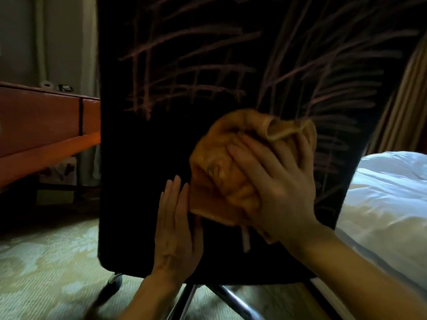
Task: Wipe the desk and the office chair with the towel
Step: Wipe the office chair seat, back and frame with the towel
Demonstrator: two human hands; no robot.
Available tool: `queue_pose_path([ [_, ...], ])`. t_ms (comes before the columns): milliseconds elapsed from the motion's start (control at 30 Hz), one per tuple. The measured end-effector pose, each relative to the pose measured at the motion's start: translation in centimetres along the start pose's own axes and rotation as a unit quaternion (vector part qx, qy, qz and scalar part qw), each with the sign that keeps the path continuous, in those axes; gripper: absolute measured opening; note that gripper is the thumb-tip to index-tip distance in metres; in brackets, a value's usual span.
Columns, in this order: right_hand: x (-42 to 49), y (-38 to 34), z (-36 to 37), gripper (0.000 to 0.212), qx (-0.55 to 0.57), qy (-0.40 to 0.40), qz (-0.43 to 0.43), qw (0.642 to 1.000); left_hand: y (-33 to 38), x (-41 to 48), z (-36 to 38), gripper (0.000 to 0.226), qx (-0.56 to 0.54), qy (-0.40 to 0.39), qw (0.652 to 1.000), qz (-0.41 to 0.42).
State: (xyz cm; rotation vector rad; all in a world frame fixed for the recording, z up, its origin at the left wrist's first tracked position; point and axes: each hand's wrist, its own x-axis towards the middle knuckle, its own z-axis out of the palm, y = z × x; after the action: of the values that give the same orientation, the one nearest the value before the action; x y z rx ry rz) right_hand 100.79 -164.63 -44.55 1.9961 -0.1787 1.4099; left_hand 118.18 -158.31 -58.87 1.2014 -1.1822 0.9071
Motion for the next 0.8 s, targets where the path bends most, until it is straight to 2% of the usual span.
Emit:
queue_pose_path([
  [100, -2.6, -1.0, 2.0, 0.053, 0.029, -0.026, 0.083, 0.996, 1.2, 0.9, 1.5, 0.063, -0.061, 0.014, 0.997, -0.034],
  [167, -7.7, -3.1, 3.3, 0.058, 0.047, -0.068, 0.085, 0.993, 1.0, 1.0, 1.9, 0.056, -0.099, 0.001, 0.991, -0.086],
  [200, -10.5, -4.1, 3.5, 0.053, 0.051, -0.086, 0.072, 0.992, 0.7, 0.9, 1.9, 0.055, -0.081, -0.023, 0.993, -0.089],
  [267, -14.4, -5.1, 2.8, 0.050, 0.041, -0.119, 0.044, 0.991, -0.5, -0.2, 1.2, 0.058, 0.014, -0.078, 0.997, -0.021],
  [333, -15.3, -4.5, 1.8, 0.048, 0.043, -0.130, 0.022, 0.990, -1.8, -1.2, 0.8, 0.059, 0.061, -0.102, 0.991, 0.059],
  [400, -13.0, -2.9, 0.4, 0.042, 0.102, -0.073, 0.058, 0.990, -2.3, -1.3, 0.7, 0.056, 0.033, -0.097, 0.993, 0.060],
  [467, -8.7, -0.8, -1.1, 0.048, 0.124, 0.017, 0.083, 0.989, -1.9, -1.0, 0.8, 0.054, 0.003, -0.078, 0.996, 0.032],
  [533, -3.7, 1.7, -1.9, 0.047, 0.074, 0.098, 0.091, 0.988, -1.0, -0.8, 1.0, 0.051, -0.010, -0.064, 0.997, 0.031],
  [600, 0.1, 3.7, -1.6, 0.050, 0.008, 0.125, 0.112, 0.986, -0.5, -0.7, 0.9, 0.051, -0.014, -0.055, 0.997, 0.044],
  [700, -0.3, 3.8, 0.0, 0.059, -0.007, 0.067, 0.169, 0.983, 0.0, -0.4, 0.4, 0.048, -0.033, -0.037, 0.998, 0.045],
  [800, -8.0, 0.6, 1.0, 0.054, 0.023, -0.011, 0.176, 0.984, 0.4, 0.4, 0.0, 0.044, -0.024, -0.001, 0.998, 0.054],
])
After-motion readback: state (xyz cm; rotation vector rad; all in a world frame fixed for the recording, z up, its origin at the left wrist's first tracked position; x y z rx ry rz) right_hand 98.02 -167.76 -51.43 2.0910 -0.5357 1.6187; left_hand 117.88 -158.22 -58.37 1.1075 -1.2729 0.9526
